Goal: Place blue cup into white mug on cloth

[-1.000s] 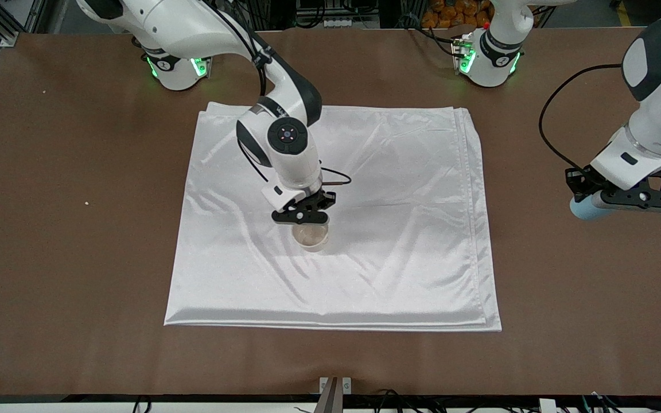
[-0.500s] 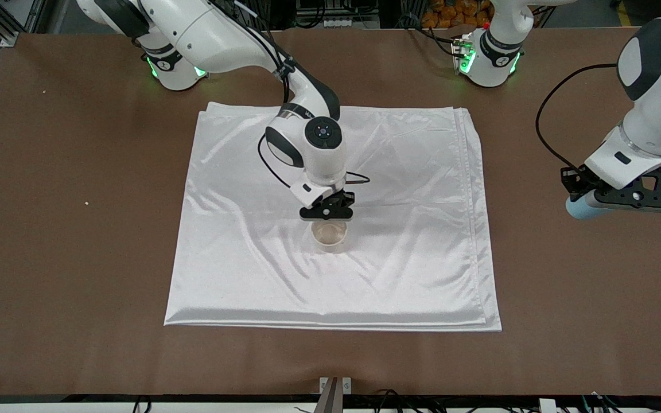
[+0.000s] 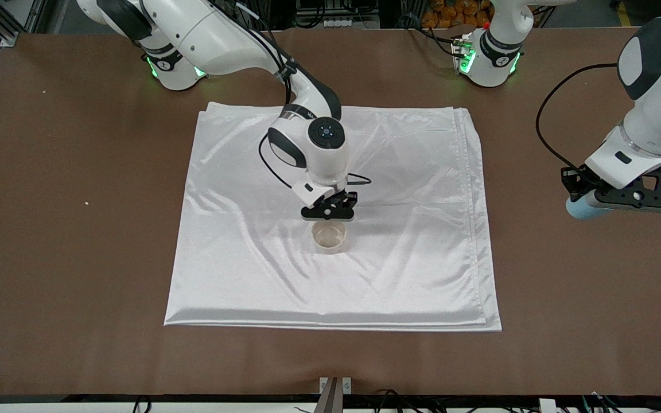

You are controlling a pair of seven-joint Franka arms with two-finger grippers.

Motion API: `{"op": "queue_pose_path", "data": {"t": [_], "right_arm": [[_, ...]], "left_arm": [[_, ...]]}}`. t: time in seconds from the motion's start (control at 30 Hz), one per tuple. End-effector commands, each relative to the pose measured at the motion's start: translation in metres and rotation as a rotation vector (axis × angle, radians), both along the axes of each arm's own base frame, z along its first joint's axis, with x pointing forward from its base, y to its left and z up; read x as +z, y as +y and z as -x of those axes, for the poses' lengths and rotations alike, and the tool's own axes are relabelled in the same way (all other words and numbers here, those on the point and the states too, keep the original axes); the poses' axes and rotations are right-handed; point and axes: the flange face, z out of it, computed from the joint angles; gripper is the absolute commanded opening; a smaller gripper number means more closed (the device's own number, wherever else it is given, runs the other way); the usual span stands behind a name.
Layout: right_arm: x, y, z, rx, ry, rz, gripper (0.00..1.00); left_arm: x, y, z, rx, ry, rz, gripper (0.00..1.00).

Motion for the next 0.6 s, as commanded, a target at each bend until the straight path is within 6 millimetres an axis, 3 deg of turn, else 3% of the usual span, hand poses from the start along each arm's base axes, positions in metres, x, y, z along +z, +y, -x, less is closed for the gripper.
{"op": "queue_pose_path", "data": {"t": [0.0, 0.3, 0.57], "right_arm": [[0.029, 0.001, -0.005, -0.026, -0.032, -0.013, 1.0], [0.119, -0.026, -0.013, -0.089, -0.047, -0.024, 1.0], [0.185, -0.063, -0.024, -0.163, -0.043, -0.065, 1.0]], "left_arm": [[0.006, -0.008, 0.0, -0.03, 0.006, 0.003, 0.0], [-0.001, -0.043, 0.0, -0.071, 0.015, 0.009, 0.0], [-0.021, -0.105, -0.01, -0.139, 0.04, 0.037, 0.0]]}}
